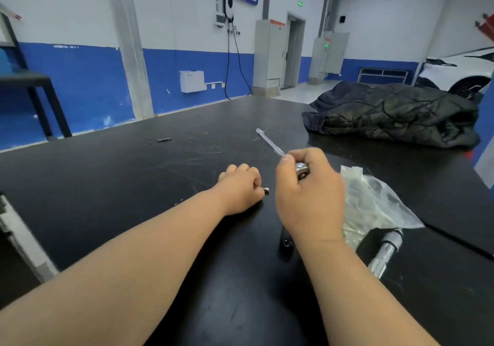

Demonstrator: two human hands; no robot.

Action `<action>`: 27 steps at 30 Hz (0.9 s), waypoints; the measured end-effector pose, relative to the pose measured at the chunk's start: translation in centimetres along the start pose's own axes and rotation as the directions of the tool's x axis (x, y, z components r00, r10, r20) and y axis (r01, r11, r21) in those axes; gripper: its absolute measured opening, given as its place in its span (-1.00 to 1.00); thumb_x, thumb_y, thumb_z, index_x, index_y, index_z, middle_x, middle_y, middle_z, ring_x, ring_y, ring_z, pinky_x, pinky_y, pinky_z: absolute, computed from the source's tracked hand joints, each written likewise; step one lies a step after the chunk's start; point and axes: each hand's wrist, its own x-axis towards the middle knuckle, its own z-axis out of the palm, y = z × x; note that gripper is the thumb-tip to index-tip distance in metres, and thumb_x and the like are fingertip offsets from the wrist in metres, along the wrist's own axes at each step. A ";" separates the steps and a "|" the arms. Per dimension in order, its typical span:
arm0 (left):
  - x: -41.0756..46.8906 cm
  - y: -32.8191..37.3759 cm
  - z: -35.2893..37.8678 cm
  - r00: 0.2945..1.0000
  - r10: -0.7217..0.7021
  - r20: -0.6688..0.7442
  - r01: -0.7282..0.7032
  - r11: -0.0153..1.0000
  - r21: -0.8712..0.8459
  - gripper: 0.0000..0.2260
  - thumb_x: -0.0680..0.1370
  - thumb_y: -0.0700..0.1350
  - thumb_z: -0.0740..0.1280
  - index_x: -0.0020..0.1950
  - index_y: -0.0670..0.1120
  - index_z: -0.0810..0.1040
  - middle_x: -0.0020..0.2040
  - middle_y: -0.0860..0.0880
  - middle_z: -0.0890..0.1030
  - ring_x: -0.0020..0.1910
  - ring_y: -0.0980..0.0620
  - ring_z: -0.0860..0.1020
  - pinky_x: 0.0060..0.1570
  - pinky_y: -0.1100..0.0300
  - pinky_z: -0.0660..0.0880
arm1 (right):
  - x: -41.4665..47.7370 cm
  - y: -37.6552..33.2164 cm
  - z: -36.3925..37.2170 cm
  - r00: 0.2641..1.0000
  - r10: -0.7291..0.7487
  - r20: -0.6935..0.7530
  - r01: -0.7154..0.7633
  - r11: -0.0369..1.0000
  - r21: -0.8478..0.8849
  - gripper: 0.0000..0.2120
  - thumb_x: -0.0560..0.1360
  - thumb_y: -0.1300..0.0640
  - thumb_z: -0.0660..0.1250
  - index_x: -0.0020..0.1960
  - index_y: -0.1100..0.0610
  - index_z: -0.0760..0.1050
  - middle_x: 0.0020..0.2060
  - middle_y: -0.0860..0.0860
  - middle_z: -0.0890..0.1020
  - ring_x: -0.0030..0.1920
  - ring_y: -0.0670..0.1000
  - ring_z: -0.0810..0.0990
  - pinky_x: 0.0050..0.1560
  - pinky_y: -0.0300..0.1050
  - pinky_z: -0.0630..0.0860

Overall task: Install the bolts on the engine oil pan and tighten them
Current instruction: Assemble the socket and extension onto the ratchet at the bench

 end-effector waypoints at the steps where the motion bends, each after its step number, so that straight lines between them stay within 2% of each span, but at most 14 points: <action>1: -1.1 0.2 -0.1 1.000 0.000 -0.019 -0.001 1.000 -0.021 -0.83 0.54 0.11 0.19 0.02 0.06 0.40 -0.06 0.08 0.36 -0.03 -0.01 0.26 -0.03 0.10 0.22 | 0.2 0.1 -0.1 1.000 0.021 -0.014 -0.021 1.000 0.016 -0.89 0.47 -0.02 0.23 -0.15 -0.01 0.48 -0.46 -0.17 0.50 -0.29 -0.03 0.53 -0.22 -0.11 0.43; 5: -4.1 0.3 -0.5 0.998 0.012 -0.062 -0.017 0.997 -0.074 -0.76 0.54 0.20 0.21 -0.21 0.08 0.35 -0.09 0.06 0.42 -0.01 0.00 0.30 -0.01 0.09 0.33 | 1.3 0.3 -0.9 0.985 0.099 -0.142 -0.089 0.993 0.078 -0.86 0.48 0.05 0.23 -0.26 -0.03 0.44 -0.50 -0.15 0.49 -0.35 -0.26 0.48 -0.36 -0.44 0.32; 8: -5.1 0.4 -0.7 0.996 0.008 -0.085 -0.014 0.998 -0.066 -0.70 0.52 0.19 0.22 -0.32 0.08 0.30 -0.13 0.06 0.48 -0.02 -0.03 0.43 -0.08 0.09 0.41 | 1.6 0.4 -1.6 0.970 0.160 -0.184 -0.139 0.982 0.124 -0.85 0.48 0.07 0.21 -0.26 0.00 0.44 -0.47 -0.15 0.46 -0.40 -0.29 0.45 -0.41 -0.46 0.30; 11: -5.9 0.6 -1.0 0.997 0.022 -0.076 -0.033 0.990 -0.139 -0.72 0.49 0.16 0.28 -0.32 0.06 0.32 -0.17 0.09 0.51 -0.11 -0.02 0.51 -0.14 0.12 0.46 | 1.5 0.4 -1.6 0.971 0.161 -0.178 -0.138 0.981 0.137 -0.85 0.49 0.09 0.22 -0.26 0.01 0.44 -0.50 -0.15 0.45 -0.44 -0.28 0.44 -0.43 -0.46 0.30; 13: -6.6 0.7 -1.4 0.990 0.071 -0.119 -0.095 0.974 -0.207 -0.78 0.48 0.14 0.33 -0.24 0.06 0.40 -0.14 0.11 0.47 -0.02 -0.02 0.49 -0.06 0.12 0.45 | 1.4 0.2 -1.4 0.977 0.148 -0.153 -0.127 0.982 0.141 -0.84 0.50 0.10 0.23 -0.26 0.00 0.44 -0.53 -0.15 0.45 -0.44 -0.27 0.45 -0.43 -0.45 0.31; 14: -6.9 0.6 -1.4 0.980 0.084 -0.180 -0.117 0.976 -0.181 -0.80 0.47 0.18 0.34 -0.12 0.07 0.46 -0.06 0.09 0.46 0.06 -0.02 0.45 0.04 0.12 0.42 | 1.3 0.2 -1.4 0.981 0.138 -0.136 -0.119 0.983 0.139 -0.84 0.50 0.10 0.24 -0.26 0.00 0.44 -0.54 -0.16 0.46 -0.44 -0.26 0.45 -0.43 -0.45 0.32; 15: -7.3 0.5 -1.3 0.969 0.061 -0.238 -0.088 0.991 -0.105 -0.69 0.45 0.26 0.31 0.06 0.09 0.47 0.05 0.07 0.46 0.16 -0.02 0.38 0.14 0.10 0.36 | 1.2 0.2 -1.3 0.984 0.127 -0.122 -0.110 0.985 0.133 -0.84 0.50 0.10 0.24 -0.26 0.00 0.44 -0.56 -0.18 0.48 -0.44 -0.25 0.46 -0.43 -0.45 0.33; 16: -7.9 0.3 -1.1 0.964 0.000 -0.266 -0.009 0.999 -0.034 -0.49 0.42 0.36 0.25 0.24 0.10 0.41 0.20 0.04 0.41 0.26 -0.05 0.30 0.23 0.06 0.27 | 1.1 0.2 -1.3 0.986 0.119 -0.113 -0.104 0.986 0.128 -0.84 0.50 0.10 0.23 -0.26 0.00 0.43 -0.55 -0.22 0.49 -0.44 -0.25 0.46 -0.42 -0.45 0.33; 18: -9.2 -0.1 -0.7 0.963 -0.200 -0.179 0.207 0.978 0.022 -0.12 0.26 0.55 0.08 0.48 0.14 0.09 0.45 -0.02 0.19 0.45 -0.14 0.06 0.37 -0.08 0.08 | 1.1 0.1 -1.3 0.988 0.112 -0.110 -0.097 0.987 0.131 -0.83 0.50 0.12 0.23 -0.27 -0.01 0.42 -0.52 -0.31 0.50 -0.45 -0.26 0.45 -0.43 -0.47 0.32; 20: -9.9 -0.1 -0.6 0.941 -0.338 0.018 0.338 0.941 0.017 0.10 0.11 0.63 -0.01 0.53 0.15 -0.18 0.56 -0.03 -0.02 0.52 -0.21 -0.10 0.41 -0.19 -0.07 | 1.1 0.1 -1.3 0.985 0.121 -0.122 -0.103 0.984 0.142 -0.82 0.50 0.13 0.23 -0.28 -0.02 0.42 -0.52 -0.34 0.49 -0.47 -0.28 0.45 -0.44 -0.48 0.32; 22: -9.4 0.4 -0.8 0.915 -0.378 0.141 0.376 0.926 0.042 0.15 0.07 0.65 -0.02 0.53 0.14 -0.27 0.58 -0.06 -0.08 0.52 -0.26 -0.15 0.41 -0.25 -0.14 | 1.2 0.0 -1.3 0.984 0.129 -0.122 -0.110 0.983 0.148 -0.83 0.50 0.12 0.23 -0.27 -0.02 0.42 -0.53 -0.32 0.49 -0.48 -0.27 0.44 -0.45 -0.47 0.32; 24: -8.2 1.2 -1.0 0.899 -0.405 0.170 0.402 0.914 0.051 0.14 0.13 0.64 0.01 0.54 0.10 -0.28 0.58 -0.08 -0.13 0.52 -0.26 -0.20 0.39 -0.27 -0.20 | 1.1 0.0 -1.3 0.986 0.132 -0.104 -0.116 0.983 0.146 -0.85 0.49 0.10 0.23 -0.26 -0.02 0.44 -0.54 -0.31 0.49 -0.47 -0.25 0.45 -0.44 -0.46 0.34; 27: -6.1 1.9 -0.7 0.922 -0.364 0.129 0.362 0.931 0.040 0.06 0.27 0.58 0.05 0.55 0.04 -0.28 0.57 -0.11 -0.17 0.53 -0.20 -0.21 0.45 -0.20 -0.16 | 1.1 0.2 -1.3 0.988 0.129 -0.087 -0.116 0.983 0.144 -0.85 0.49 0.08 0.22 -0.26 -0.02 0.43 -0.51 -0.32 0.50 -0.44 -0.25 0.46 -0.41 -0.46 0.35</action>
